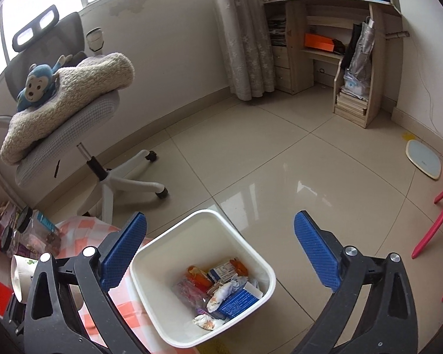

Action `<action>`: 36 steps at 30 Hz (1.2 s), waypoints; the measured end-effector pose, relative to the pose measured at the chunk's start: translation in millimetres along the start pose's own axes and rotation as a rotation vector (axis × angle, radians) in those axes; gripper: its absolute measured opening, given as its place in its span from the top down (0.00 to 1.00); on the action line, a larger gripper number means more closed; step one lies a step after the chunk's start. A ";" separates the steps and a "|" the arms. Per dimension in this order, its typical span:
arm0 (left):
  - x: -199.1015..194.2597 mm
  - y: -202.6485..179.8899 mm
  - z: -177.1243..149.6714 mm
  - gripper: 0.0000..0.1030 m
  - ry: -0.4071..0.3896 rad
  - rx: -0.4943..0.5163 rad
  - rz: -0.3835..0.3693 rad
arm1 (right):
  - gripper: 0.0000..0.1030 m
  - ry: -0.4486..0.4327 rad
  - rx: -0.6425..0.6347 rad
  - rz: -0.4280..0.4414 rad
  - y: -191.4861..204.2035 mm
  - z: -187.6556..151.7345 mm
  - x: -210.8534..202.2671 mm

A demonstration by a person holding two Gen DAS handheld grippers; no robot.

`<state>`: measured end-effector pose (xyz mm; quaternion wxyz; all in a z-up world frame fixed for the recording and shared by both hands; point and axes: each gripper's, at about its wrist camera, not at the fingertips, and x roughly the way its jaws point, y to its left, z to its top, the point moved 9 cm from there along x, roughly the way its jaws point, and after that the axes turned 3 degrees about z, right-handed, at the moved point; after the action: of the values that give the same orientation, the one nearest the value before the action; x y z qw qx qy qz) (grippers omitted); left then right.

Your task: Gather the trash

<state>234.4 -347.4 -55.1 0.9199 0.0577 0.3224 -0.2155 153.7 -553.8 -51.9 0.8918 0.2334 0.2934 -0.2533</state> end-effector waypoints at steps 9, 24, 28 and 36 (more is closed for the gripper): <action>9.1 -18.5 13.5 0.13 0.027 -0.030 -0.014 | 0.07 -0.077 0.034 -0.082 -37.6 14.5 -17.2; -107.3 78.1 6.6 0.07 -0.142 -0.074 0.165 | 0.07 -0.133 -0.169 0.049 66.6 -31.1 -71.7; -125.4 111.3 -12.4 0.07 -0.124 -0.069 0.242 | 0.07 -0.167 -0.180 0.097 90.2 -51.5 -97.2; -135.8 162.9 -59.2 0.07 -0.072 -0.090 0.280 | 0.07 -0.126 -0.247 0.141 129.7 -109.0 -102.7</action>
<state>176.5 -137.4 -22.9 0.9536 0.0529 0.2874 -0.0723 114.0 -361.0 -29.7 0.9459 0.1257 0.2486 -0.1664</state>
